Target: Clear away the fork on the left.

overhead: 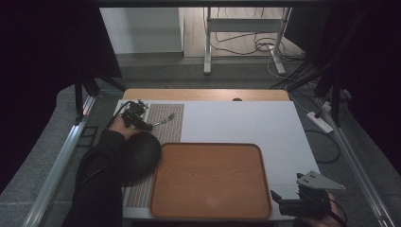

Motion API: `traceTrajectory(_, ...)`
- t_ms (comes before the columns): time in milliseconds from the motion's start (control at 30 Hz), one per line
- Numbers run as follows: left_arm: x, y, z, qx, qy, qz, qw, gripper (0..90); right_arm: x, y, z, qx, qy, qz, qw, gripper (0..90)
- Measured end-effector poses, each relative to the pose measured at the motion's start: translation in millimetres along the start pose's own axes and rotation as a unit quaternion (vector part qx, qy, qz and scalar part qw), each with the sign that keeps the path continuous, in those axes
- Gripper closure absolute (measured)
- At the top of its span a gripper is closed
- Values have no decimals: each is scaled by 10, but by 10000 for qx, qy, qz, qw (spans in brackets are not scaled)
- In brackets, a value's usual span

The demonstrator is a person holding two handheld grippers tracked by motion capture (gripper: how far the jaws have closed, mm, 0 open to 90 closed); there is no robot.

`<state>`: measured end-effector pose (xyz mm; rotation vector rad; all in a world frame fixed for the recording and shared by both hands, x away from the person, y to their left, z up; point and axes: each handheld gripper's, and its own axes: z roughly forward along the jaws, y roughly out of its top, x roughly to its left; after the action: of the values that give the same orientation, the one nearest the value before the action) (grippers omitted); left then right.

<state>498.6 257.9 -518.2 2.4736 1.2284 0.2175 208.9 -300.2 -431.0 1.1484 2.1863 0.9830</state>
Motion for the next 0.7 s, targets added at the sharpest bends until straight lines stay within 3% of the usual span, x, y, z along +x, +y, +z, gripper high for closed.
traceTrajectory(100,-9,-6,-12,-48,-182,174,9997,503,1,0,0,12,-5,-9,10000,0)
traceTrajectory(233,-40,7,-21,-29,-254,557,9981,713,2,1,1,17,2,-11,10000,0)
traceTrajectory(333,-24,15,-22,-8,-370,610,9975,772,3,1,3,21,5,-29,10000,0)
traceTrajectory(500,44,-8,-21,-94,-585,492,9970,779,8,1,2,22,3,-40,10000,0)
traceTrajectory(700,115,-28,-36,-166,-157,329,9992,779,7,0,2,23,12,-33,10000,0)
